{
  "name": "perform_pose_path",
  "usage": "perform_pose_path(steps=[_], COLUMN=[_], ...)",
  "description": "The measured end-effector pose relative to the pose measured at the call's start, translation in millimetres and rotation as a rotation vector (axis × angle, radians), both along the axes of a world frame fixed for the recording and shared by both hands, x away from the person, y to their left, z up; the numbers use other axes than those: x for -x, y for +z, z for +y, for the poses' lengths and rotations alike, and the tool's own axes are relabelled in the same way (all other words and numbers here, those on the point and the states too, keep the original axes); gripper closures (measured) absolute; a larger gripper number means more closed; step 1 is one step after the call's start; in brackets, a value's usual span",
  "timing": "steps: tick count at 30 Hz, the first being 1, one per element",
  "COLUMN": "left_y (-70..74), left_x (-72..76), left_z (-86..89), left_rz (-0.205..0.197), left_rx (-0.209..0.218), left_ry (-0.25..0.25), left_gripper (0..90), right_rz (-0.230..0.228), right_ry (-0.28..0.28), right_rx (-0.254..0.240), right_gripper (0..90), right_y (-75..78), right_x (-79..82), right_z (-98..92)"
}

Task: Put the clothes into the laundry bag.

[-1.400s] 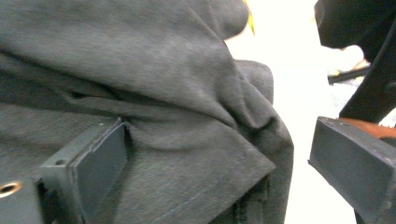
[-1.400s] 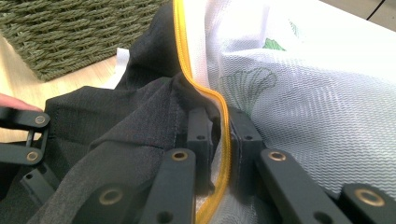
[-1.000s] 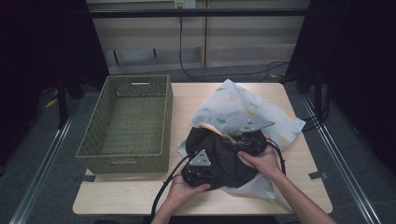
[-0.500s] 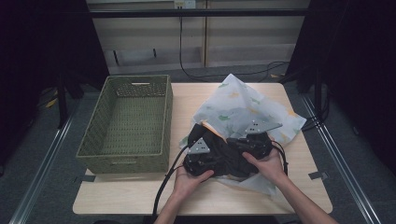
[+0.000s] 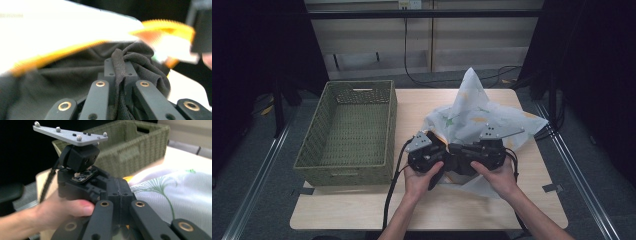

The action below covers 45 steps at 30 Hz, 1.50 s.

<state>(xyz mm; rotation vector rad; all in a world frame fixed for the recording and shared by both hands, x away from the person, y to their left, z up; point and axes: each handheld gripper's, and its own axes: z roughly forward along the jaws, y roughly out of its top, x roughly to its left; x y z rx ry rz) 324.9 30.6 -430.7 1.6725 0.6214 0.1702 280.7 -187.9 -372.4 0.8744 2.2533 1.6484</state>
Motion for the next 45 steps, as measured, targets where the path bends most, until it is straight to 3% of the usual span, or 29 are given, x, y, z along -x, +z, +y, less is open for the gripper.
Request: perform_pose_path(steps=[5, 7, 10, 13, 15, 16, 19, 20, 21, 23, 27, 30, 32, 35, 37, 40, 43, 44, 45], left_y=[45.8, 61.7, 73.0, 59.8, 41.6, 32.4, 0.1, 0.1, -5.0, -12.3, -26.9, -40.7, -51.8, -59.6, -61.1, -56.3, -49.5, -46.1, -43.6], left_x=[2.6, 6.7, 13.0, 7.0, -1.3, -3.4, -13.0, -13.0, -14.4, -14.9, -17.6, -22.0, -28.0, -32.8, -33.7, -31.1, -26.6, -24.6, -22.9], left_z=[13.6, 19.6, 22.1, 13.1, 2.0, -4.2, -24.5, -24.5, -27.8, -34.0, -47.7, -55.8, -59.8, -61.0, -61.2, -55.0, -43.5, -38.8, -34.2], left_rz=[-0.090, -0.135, -0.192, -0.179, -0.127, -0.119, -0.062, -0.062, -0.057, -0.047, -0.037, -0.019, 0.008, 0.018, 0.024, 0.021, 0.013, 0.012, 0.012], left_rx=[0.053, 0.042, -0.029, -0.084, -0.083, -0.110, -0.151, -0.151, -0.168, -0.159, -0.220, -0.225, -0.261, -0.282, -0.265, -0.257, -0.227, -0.243, -0.221], left_ry=[0.053, 0.069, 0.072, 0.033, -0.034, -0.025, -0.084, -0.084, -0.090, -0.095, -0.112, -0.090, -0.083, -0.074, -0.071, -0.082, -0.107, -0.097, -0.094], left_gripper=[86.0, 86.0, 85.9, 85.6, 85.4, 85.3, 84.9, 84.9, 84.9, 84.9, 84.9, 85.0, 85.1, 85.2, 85.0, 82.4, 70.5, 65.4, 59.7], right_rz=[-0.056, -0.075, -0.085, -0.059, -0.021, -0.010, 0.036, 0.036, 0.065, 0.092, 0.135, 0.144, 0.141, 0.140, 0.140, 0.126, 0.096, 0.096, 0.084], right_ry=[0.015, 0.031, 0.044, 0.020, -0.001, -0.008, -0.033, -0.033, -0.054, -0.062, -0.083, -0.084, -0.080, -0.077, -0.079, -0.104, -0.126, -0.128, -0.137], right_rx=[-0.093, -0.130, -0.153, -0.147, -0.135, -0.121, -0.106, -0.106, -0.080, -0.070, -0.038, -0.031, -0.028, -0.023, -0.015, 0.035, 0.090, 0.084, 0.093], right_gripper=[90.0, 90.0, 90.0, 90.0, 90.0, 90.0, 90.0, 90.0, 90.0, 90.0, 90.0, 90.0, 90.0, 90.0, 90.0, 90.0, 88.0, 82.9, 79.3], right_y=[29.0, 38.2, 42.1, 30.1, 18.5, 12.9, -3.3, -3.3, -15.0, -25.6, -45.8, -50.0, -49.8, -49.7, -50.8, -55.8, -59.6, -59.1, -57.6], right_x=[-0.5, 1.5, 5.3, 5.9, 7.1, 7.3, 9.2, 9.2, 10.3, 11.5, 13.9, 14.8, 16.3, 17.8, 18.7, 18.6, 17.9, 17.6, 17.7], right_z=[2.6, 4.2, 5.8, 1.3, -4.7, -8.0, -20.9, -20.9, -27.8, -33.1, -40.5, -41.6, -41.1, -41.5, -43.0, -46.5, -49.1, -49.6, -49.2])
